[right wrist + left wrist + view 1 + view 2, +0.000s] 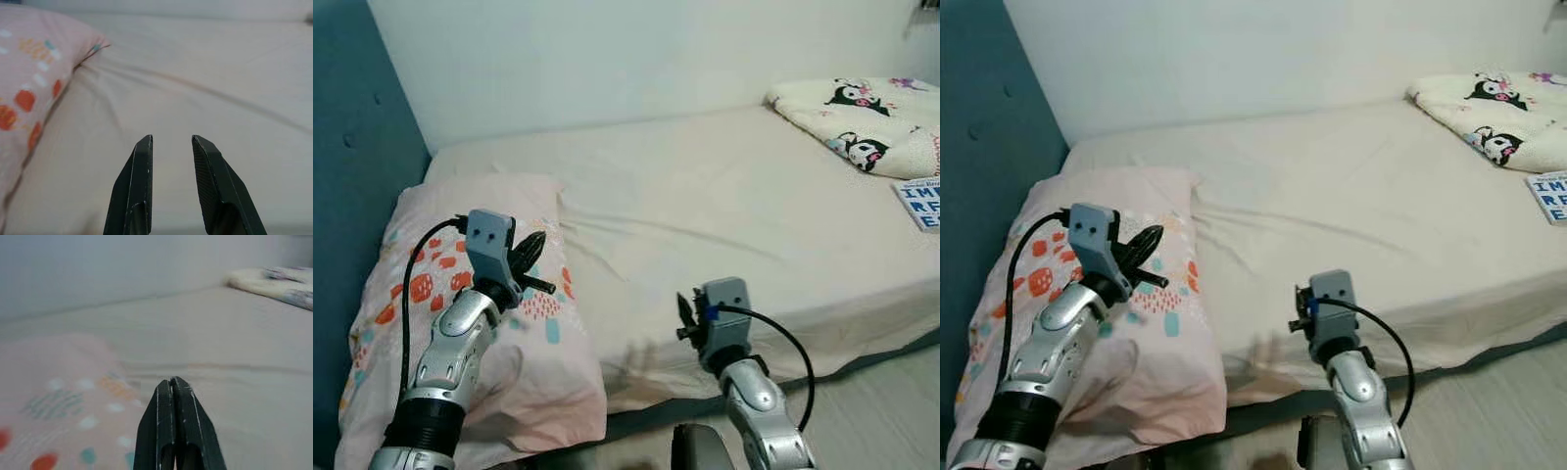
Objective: Clean up the room
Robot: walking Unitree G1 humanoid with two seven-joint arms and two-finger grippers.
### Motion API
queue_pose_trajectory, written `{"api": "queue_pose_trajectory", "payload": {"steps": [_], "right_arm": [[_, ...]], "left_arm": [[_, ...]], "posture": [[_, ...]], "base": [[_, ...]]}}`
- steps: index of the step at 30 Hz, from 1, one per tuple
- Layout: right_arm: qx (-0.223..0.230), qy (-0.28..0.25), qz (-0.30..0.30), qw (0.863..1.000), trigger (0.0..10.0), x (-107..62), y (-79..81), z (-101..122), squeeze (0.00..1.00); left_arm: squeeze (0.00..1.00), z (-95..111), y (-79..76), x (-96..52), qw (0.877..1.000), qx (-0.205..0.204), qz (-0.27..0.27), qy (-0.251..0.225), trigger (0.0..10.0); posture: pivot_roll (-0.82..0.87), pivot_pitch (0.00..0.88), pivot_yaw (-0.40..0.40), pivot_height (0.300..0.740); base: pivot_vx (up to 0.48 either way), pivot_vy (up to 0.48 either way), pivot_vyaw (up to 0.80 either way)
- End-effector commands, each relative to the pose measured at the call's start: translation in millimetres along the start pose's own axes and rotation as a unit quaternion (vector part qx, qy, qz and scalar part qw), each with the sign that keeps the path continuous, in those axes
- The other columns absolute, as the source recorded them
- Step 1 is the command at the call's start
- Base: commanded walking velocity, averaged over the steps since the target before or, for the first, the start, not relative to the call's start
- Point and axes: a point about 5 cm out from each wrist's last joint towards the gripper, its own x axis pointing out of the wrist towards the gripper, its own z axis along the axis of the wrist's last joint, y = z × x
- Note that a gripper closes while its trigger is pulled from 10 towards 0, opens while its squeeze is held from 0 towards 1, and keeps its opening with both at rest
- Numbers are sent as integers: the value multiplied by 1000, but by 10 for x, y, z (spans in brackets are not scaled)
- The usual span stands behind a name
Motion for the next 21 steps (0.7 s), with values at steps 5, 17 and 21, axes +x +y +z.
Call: {"api": "queue_pose_trajectory", "payload": {"steps": [5,17,21], "right_arm": [[3,-12,4,1000,10000,5,64,18,0],[10,-13,-1,1000,10000,26,64,-9,0],[11,-13,-3,1000,10000,32,57,-12,0]], "left_arm": [[0,-188,-124,-88,999,17,-6,42,10000],[0,-329,-237,-127,996,42,2,82,10000],[0,-367,-228,-172,995,15,29,90,10000]], "posture": [[-18,9,4,613],[-12,0,8,653],[-13,0,9,668]], "base": [[0,0,0],[0,0,0],[0,0,0]]}}
